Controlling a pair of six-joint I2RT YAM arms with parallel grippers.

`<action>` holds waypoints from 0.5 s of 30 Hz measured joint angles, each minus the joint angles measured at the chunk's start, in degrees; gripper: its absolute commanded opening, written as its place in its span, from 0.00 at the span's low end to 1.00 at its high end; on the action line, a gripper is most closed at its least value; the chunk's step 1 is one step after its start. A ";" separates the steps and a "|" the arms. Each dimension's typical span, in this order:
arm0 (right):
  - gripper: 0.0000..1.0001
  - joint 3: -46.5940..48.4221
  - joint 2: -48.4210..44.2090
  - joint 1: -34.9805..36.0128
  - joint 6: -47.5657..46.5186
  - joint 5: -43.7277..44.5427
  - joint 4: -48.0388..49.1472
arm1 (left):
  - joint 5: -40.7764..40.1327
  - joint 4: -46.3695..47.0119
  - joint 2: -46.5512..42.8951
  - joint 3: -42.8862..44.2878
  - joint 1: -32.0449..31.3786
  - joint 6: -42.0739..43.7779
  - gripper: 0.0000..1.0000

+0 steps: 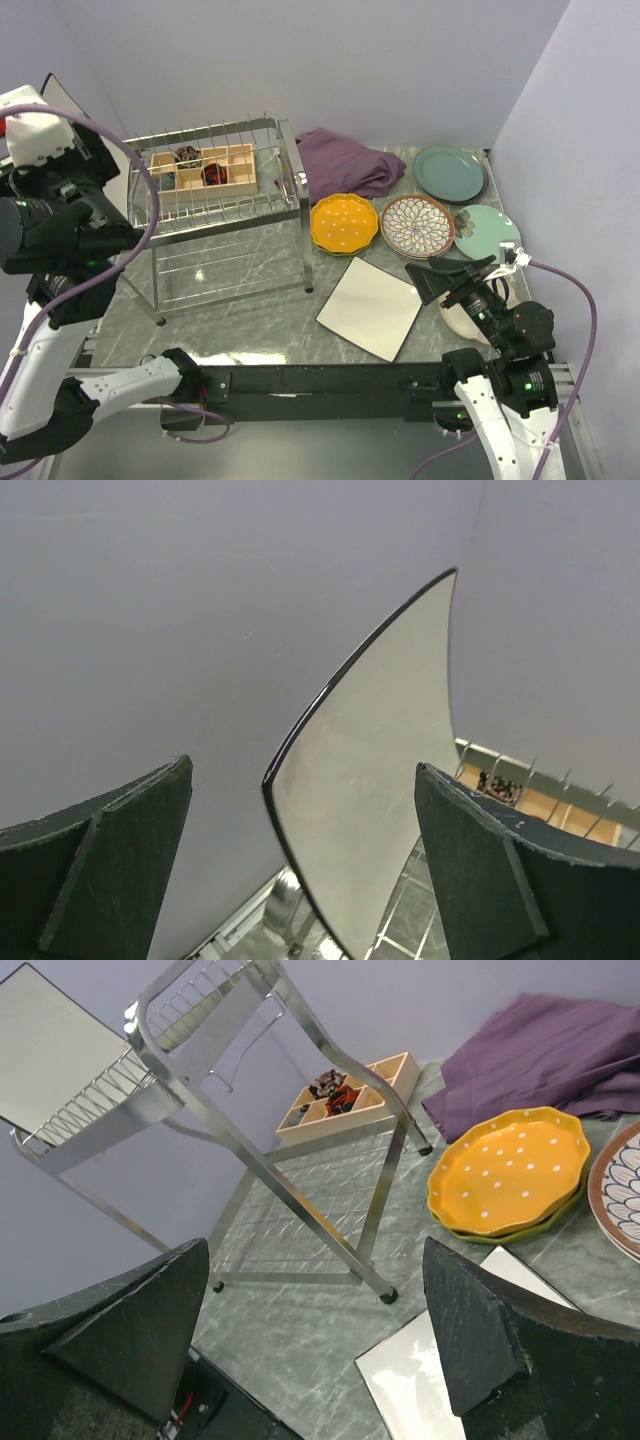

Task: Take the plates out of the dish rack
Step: Unload the plate from the dish rack.

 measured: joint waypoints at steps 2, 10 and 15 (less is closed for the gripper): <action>0.93 0.00 -0.15 0.00 -0.13 0.00 0.00 | -0.31 -1.64 -1.66 -2.12 0.00 -1.68 0.98; 0.93 0.00 -2.05 0.11 -0.63 0.37 -0.35 | -1.09 -10.05 -6.29 -5.70 0.00 -11.10 0.95; 0.93 -0.07 -2.36 0.37 -0.81 0.59 -0.39 | 2.32 -25.53 -7.21 -4.52 0.00 -26.05 0.95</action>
